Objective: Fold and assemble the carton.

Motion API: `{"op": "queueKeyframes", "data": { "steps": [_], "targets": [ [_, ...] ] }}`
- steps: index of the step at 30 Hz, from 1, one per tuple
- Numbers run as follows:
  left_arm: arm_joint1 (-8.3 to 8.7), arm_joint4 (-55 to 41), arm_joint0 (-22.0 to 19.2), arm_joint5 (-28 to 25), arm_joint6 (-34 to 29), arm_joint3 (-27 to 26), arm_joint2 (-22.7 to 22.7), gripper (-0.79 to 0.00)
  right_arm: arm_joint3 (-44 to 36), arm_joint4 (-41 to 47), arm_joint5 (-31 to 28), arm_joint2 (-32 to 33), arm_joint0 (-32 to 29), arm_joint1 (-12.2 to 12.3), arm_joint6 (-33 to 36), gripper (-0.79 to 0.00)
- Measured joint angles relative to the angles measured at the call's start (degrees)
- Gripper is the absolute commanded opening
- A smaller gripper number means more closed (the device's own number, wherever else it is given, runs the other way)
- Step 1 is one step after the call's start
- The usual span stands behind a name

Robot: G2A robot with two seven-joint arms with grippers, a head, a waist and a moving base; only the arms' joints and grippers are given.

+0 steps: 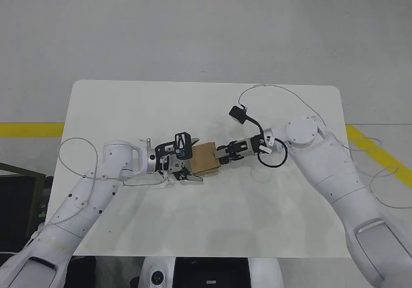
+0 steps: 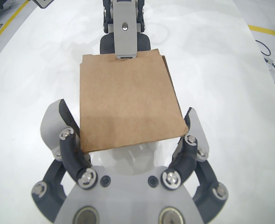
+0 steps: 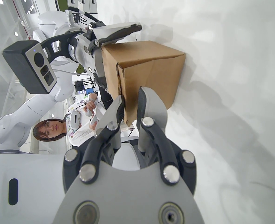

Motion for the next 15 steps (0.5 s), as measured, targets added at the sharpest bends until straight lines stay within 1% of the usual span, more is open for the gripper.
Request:
{"op": "queueKeyframes", "data": {
  "steps": [7,15],
  "targets": [
    [-0.02,0.1,0.0,0.0,0.2,0.2,0.0,0.000,-0.8,1.3,-0.9,-0.2,-0.4,-0.3,0.7,-0.650],
    [-0.04,0.2,0.0,0.0,0.2,0.3,0.0,0.000,0.0,1.4,-1.3,-0.4,-0.4,-0.5,0.8,-0.613]
  ]
}}
